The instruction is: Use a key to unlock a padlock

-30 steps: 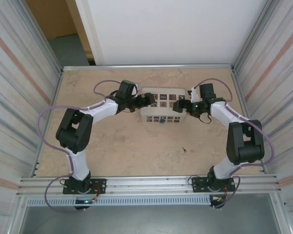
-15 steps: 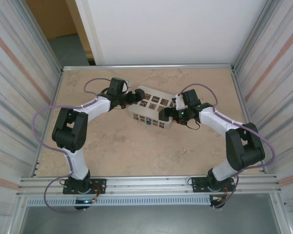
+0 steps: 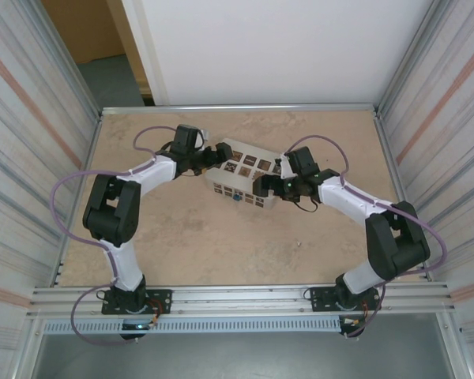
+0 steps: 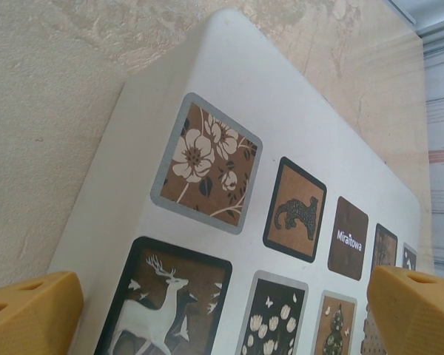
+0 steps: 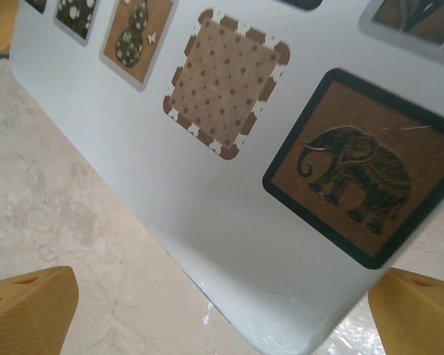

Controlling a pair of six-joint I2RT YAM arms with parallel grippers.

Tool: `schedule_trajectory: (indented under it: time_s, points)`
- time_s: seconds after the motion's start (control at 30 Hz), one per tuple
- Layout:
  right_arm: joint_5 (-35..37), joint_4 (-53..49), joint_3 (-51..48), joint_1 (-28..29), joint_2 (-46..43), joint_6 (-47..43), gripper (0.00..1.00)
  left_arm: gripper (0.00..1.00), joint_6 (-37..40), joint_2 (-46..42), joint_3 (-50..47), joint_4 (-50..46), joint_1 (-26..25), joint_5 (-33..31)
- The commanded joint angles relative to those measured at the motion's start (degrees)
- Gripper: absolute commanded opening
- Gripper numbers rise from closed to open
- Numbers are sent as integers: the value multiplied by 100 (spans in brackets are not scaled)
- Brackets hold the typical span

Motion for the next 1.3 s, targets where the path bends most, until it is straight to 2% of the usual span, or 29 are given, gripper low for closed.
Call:
schedule_trajectory:
  time_s: [0.0, 0.2, 0.37, 0.57, 0.73, 0.8, 0.93, 1.0, 1.27]
  points:
    - [380, -182, 32, -25, -374, 16, 99, 99, 199, -457, 155, -282, 184, 174]
    - [865, -829, 2, -43, -850, -21, 99, 99, 521, -1008, 61, -682, 375, 58]
    - [1211, -1597, -91, -43, -1528, -36, 99, 99, 619, -1832, -515, -748, 356, 18]
    - [1526, -2793, -171, -43, -2258, 375, 97, 99, 558, -3108, -1449, -836, 138, -253]
    - [1558, -3395, -383, -50, -2615, 771, 94, 99, 404, -3962, -2171, -911, -125, -353]
    - [1565, -3567, -470, -49, -2654, 866, 92, 99, 340, -4276, -2428, -988, -217, -445]
    - [1547, -3762, -694, -43, -2556, 945, 80, 99, 118, -4896, -3041, -981, -428, -636]
    - [1541, -3752, -793, -43, -2431, 970, 78, 99, -9, -5121, -3323, -959, -525, -687]
    - [1495, -3439, -1036, 66, -1605, 1148, 62, 99, -296, -5669, -4209, -751, -609, -696]
